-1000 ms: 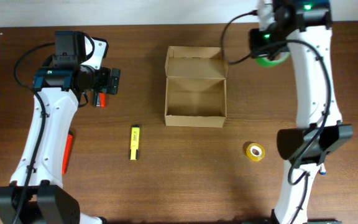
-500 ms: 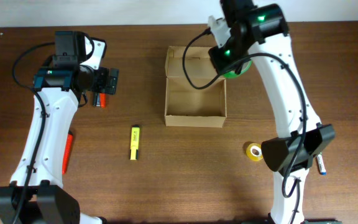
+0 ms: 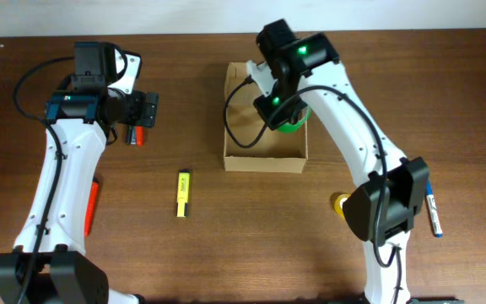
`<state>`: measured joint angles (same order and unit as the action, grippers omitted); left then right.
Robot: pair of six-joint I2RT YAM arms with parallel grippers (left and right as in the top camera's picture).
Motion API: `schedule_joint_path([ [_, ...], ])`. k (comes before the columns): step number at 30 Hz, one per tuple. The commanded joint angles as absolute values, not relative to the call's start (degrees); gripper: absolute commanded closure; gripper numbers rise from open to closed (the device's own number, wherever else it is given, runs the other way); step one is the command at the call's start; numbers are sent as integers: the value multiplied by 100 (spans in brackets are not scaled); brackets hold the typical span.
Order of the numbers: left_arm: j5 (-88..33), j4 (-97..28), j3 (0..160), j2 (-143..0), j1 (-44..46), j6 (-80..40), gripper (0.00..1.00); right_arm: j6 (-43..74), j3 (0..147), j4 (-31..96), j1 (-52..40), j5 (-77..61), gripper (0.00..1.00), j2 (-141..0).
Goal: Pack container
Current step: 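Carry the green tape roll with the right gripper over the box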
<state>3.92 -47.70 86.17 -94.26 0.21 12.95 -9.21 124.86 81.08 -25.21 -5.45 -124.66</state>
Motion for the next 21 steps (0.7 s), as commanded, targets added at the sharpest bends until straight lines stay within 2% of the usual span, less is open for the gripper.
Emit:
schedule_joint_path([
  [1, 456, -4759, 8711, -9494, 21, 1380, 0, -945, 12274, 7964, -2554, -596, 96, -12267],
  [21, 454, -4757, 8711, -9494, 21, 1380, 0, -945, 12239, 7760, -2602, -725, 96, -12877],
])
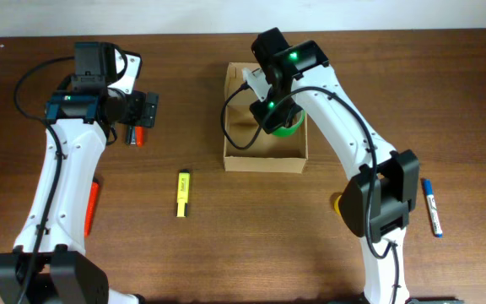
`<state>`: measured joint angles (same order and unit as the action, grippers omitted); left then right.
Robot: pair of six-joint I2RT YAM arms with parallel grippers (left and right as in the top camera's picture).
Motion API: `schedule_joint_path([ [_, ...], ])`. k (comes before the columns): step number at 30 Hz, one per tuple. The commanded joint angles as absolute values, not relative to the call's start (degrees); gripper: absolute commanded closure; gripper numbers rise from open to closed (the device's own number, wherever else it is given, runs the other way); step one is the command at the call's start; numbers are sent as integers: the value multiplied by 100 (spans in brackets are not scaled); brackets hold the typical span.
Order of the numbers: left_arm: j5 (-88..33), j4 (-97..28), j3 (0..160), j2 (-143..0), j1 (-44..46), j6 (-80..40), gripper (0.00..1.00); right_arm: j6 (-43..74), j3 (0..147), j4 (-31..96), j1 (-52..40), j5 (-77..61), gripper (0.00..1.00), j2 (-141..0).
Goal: Pack container
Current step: 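Carry the green tape roll with the right gripper over the box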
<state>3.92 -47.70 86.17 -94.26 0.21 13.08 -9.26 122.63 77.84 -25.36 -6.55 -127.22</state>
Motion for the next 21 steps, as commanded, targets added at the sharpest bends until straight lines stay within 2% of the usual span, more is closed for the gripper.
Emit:
schedule_joint_path([
  [1, 454, -4759, 8711, -9494, 21, 1380, 0, -945, 12234, 7754, -2602, -725, 96, -12905],
  [21, 458, -4744, 8711, -9494, 21, 1380, 0, -945, 12204, 7725, -2587, -725, 96, -13338],
])
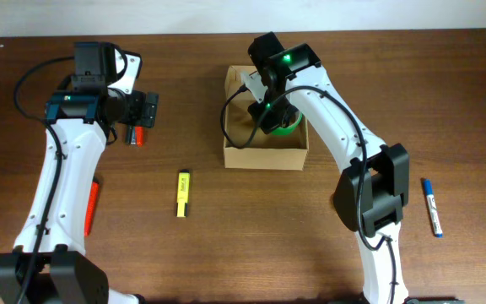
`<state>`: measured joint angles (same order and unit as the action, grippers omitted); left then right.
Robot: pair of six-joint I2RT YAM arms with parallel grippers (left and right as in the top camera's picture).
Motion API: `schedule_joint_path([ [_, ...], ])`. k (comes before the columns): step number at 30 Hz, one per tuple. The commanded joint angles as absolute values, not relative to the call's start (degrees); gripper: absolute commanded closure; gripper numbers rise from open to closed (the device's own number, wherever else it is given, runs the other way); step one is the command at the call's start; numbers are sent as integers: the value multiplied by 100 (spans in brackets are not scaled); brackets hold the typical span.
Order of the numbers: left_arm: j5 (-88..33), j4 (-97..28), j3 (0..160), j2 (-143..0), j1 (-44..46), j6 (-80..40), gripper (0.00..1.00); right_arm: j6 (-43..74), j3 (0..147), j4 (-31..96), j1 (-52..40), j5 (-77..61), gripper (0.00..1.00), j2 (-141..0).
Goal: Pack container
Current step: 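Carry the green tape roll with the right gripper over the box, then lower the green tape into the box and open the right gripper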
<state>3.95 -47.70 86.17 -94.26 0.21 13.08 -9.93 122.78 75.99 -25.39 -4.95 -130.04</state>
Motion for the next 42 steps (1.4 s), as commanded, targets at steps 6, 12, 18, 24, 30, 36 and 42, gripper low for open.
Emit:
schedule_joint_path([
  [6, 456, -4703, 8711, -9494, 21, 1380, 0, -945, 12221, 7758, -2587, -681, 96, -13172],
  [12, 456, -4674, 8711, -9494, 21, 1380, 0, -943, 12287, 7758, -2587, -491, 96, -12757],
  [18, 456, -4670, 8711, -9494, 21, 1380, 0, -897, 12287, 7817, -2589, -482, 96, -12409],
  [24, 454, -4674, 8711, -9581, 21, 1380, 0, -871, 12287, 7942, -2626, -443, 96, -12315],
  [30, 449, -4674, 8711, -9673, 21, 1378, 0, -856, 12285, 7972, -2823, -388, 96, -12315],
  [36, 454, -4674, 8711, -9675, 21, 1380, 0, -790, 12215, 7924, -2956, -145, 96, -12315],
  [42, 456, -4672, 8711, -9675, 21, 1380, 0, -749, 11699, 7752, -2915, -121, 96, -12315],
])
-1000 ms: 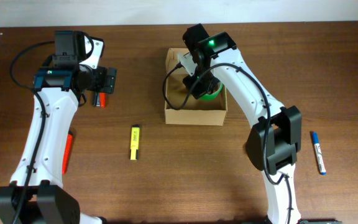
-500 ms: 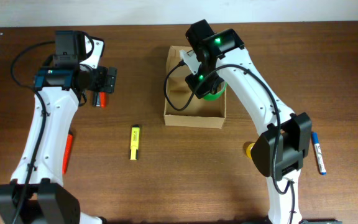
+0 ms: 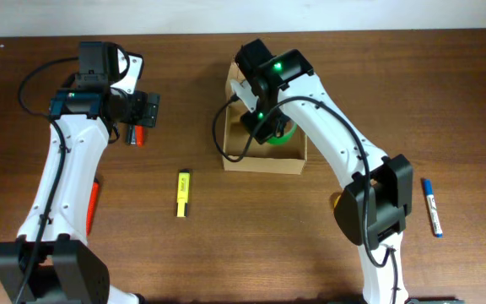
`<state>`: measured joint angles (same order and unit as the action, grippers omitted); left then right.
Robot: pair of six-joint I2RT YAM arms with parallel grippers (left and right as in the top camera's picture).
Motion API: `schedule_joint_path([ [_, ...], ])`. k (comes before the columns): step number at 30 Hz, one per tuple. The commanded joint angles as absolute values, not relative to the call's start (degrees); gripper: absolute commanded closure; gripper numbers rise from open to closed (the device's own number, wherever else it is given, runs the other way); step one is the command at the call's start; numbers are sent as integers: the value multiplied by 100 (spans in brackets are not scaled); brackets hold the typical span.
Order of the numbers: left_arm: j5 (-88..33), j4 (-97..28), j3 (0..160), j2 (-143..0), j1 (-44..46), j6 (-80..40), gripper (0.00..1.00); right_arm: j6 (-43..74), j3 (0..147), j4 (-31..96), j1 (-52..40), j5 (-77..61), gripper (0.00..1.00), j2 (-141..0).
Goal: Pack container
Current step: 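Lower the green tape into the box and open the right gripper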
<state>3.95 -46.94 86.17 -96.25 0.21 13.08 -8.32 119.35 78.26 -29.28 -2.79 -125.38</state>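
Note:
An open cardboard box [image 3: 264,164] stands at the middle back of the table. My right gripper [image 3: 260,125] reaches down into it, at its left half. A green object [image 3: 282,133] shows right beside the fingers, inside the box; the wrist hides the grip, but the fingers look shut on it. My left gripper [image 3: 147,110] hangs open at the far left, just above and to the right of a small red object [image 3: 136,136]. A yellow marker [image 3: 183,193] lies on the table in front of the box's left side.
An orange-red marker [image 3: 93,208] lies under the left arm. A blue marker [image 3: 429,206] lies at the right. A small yellow thing [image 3: 337,203] peeks out beside the right arm's base. The right arm's cable loops over the box's left wall.
My right gripper has shifted left and a little nearer inside the box, with the green object still beside it. The left arm has barely moved.
My right gripper was over the box's right wall with the green object under it. At each later moment it stood further left and deeper in the box, the green object keeping its place beside the fingers. The left gripper stayed by the red object throughout.

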Motion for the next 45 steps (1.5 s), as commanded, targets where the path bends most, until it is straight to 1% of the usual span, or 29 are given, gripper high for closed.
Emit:
schedule_joint_path([
  [1, 454, -4672, 8711, -9675, 21, 1380, 0, -749, 11598, 7682, -2915, -121, 96, -12317],
  [10, 454, -4678, 8711, -9675, 21, 1380, 0, -751, 11015, 7074, -2840, -123, 96, -12317],
  [17, 454, -4740, 8711, -9675, 21, 1380, 0, -755, 10704, 6696, -2539, -193, 96, -12328],
  [42, 454, -4737, 8711, -9675, 21, 1380, 0, -760, 10565, 6617, -2471, -425, 96, -12669],
  [43, 454, -4737, 8711, -9675, 21, 1380, 0, -711, 10565, 6659, -2471, -425, 80, -12669],
  [44, 454, -4737, 8711, -9675, 21, 1380, 0, -698, 10569, 6716, -2471, -427, 59, -12669],
  [45, 454, -4737, 8711, -9675, 21, 1380, 0, -683, 10575, 6781, -2471, -423, 50, -12656],
])
